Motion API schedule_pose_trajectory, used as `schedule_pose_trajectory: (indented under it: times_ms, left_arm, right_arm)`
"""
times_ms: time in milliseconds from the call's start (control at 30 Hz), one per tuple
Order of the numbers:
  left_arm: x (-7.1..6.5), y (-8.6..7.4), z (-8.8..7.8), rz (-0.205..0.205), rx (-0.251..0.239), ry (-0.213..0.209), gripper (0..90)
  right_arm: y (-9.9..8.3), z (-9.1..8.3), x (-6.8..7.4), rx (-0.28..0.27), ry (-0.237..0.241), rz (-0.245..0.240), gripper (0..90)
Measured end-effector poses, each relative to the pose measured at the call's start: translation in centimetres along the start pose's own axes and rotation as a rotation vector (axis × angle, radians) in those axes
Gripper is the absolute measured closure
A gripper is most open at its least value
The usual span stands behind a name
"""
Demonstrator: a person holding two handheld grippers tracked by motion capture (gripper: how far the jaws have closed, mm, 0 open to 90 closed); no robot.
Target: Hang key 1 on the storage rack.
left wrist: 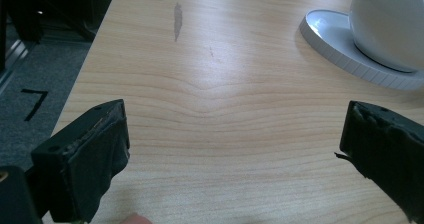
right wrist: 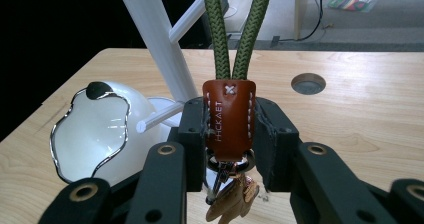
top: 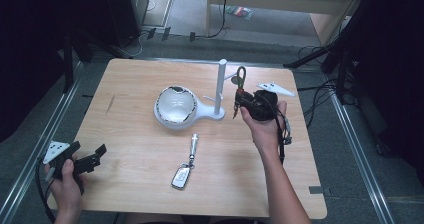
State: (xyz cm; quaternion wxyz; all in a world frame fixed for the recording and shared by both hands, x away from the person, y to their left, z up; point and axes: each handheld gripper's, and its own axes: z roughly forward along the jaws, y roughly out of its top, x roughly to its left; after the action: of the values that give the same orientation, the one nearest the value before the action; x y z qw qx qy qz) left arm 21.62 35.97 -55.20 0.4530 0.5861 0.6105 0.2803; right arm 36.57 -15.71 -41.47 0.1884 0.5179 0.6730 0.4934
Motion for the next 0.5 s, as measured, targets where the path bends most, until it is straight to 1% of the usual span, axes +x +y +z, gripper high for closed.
schedule_pose_trajectory:
  times_ms: [67, 500]
  left_arm:
    - [0.01, 0.0, -0.02, 0.0, 0.0, 0.0, 0.0]
    - [0.09, -0.01, -0.08, -0.004, -0.002, -0.004, 0.0]
  right_arm:
    - [0.02, 0.09, 0.0, 0.001, 0.006, 0.01, 69.2]
    - [-0.06, 0.79, 0.46, 0.024, 0.02, 0.003, 69.1]
